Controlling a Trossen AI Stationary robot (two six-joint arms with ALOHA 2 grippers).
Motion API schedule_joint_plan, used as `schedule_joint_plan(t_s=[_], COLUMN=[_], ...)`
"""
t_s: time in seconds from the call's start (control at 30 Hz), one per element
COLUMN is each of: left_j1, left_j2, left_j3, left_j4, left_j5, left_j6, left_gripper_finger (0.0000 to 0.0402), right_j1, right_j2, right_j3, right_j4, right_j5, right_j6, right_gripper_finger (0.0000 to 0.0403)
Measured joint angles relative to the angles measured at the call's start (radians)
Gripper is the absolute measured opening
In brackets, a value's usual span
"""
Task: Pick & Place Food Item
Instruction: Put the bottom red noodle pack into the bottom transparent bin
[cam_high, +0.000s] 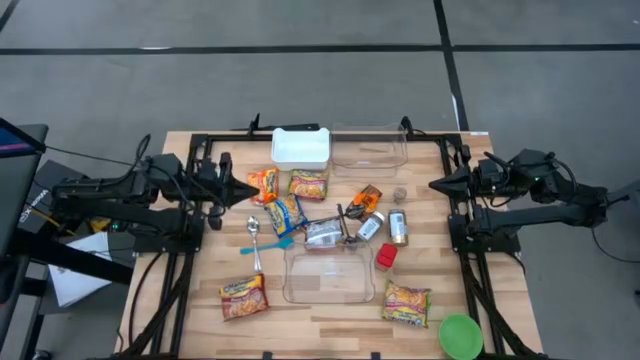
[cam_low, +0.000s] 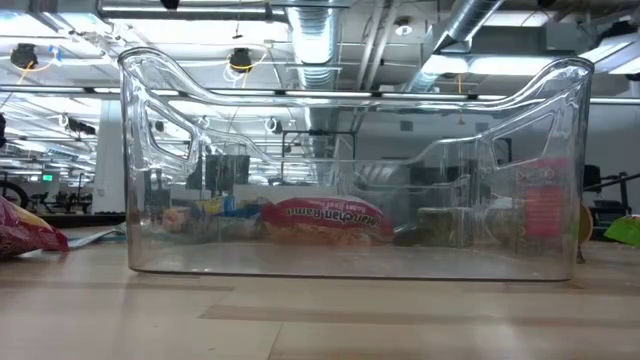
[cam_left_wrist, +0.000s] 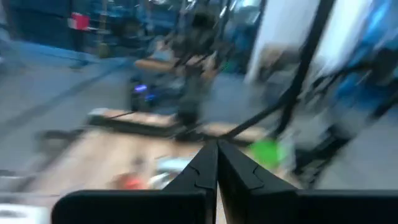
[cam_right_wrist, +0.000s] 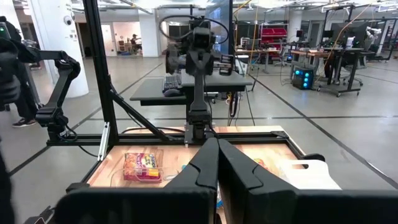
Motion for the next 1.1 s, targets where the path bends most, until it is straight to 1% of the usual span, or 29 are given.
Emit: schedule_joint_plan(t_s=[0.1,0.17,0.3,0.37,0.47,0.63,0.7,0.73,0.8,0.9,0.97,1.03,1.1], left_j1=[-0.003,-0.003,-0.003,-0.003,-0.003,-0.003,-0.003,-0.003,-0.002,0.008,0.009,0.009,0.009], left_j2=[0.001,0.01,0.039,0.054,0.066,0.093,0.105,0.109,0.127,0.148,0.164,0.179,0.191], left_j3=[0.0,0.0,0.0,0.0,-0.001,-0.001,-0.001,-0.001,-0.001,-0.001,-0.001,-0.001,-0.001], left_j4=[0.094,0.178,0.331,0.381,0.42,0.415,0.424,0.425,0.438,0.451,0.476,0.5,0.523], left_j5=[0.034,0.03,0.009,0.031,0.034,0.034,0.034,0.034,0.027,-0.027,-0.072,-0.107,-0.145], left_j6=[-0.176,-0.216,-0.249,-0.263,-0.264,-0.221,-0.219,-0.216,-0.213,-0.213,-0.208,-0.148,-0.097], left_gripper_finger=[0.0,0.0,0.0,0.0,0.0,0.0,0.0,0.0,0.0,0.0,0.0,0.0,0.0], right_j1=[0.0,0.0,0.0,0.0,0.0,0.0,-0.001,-0.001,-0.002,-0.003,-0.007,-0.008,-0.008], right_j2=[0.0,0.0,0.0,0.0,0.0,0.0,0.0,0.0,0.007,0.014,0.024,0.03,0.033], right_j3=[0.0,0.0,0.0,0.0,0.0,0.0,0.0,-0.001,-0.001,-0.002,-0.001,-0.001,-0.001], right_j4=[0.0,0.0,0.0,0.0,0.0,0.0,0.008,0.026,0.088,0.157,0.266,0.374,0.482], right_j5=[0.0,0.0,0.0,0.0,0.0,0.0,0.0,0.0,0.0,0.006,0.007,0.007,0.006], right_j6=[0.0,0.0,0.0,0.0,0.0,0.0,-0.037,-0.069,-0.052,-0.029,-0.027,-0.026,0.015], right_gripper_finger=[0.0,0.0,0.0,0.0,0.0,0.0,0.0,0.0,0.0,0.0,0.0,0.0,0.0])
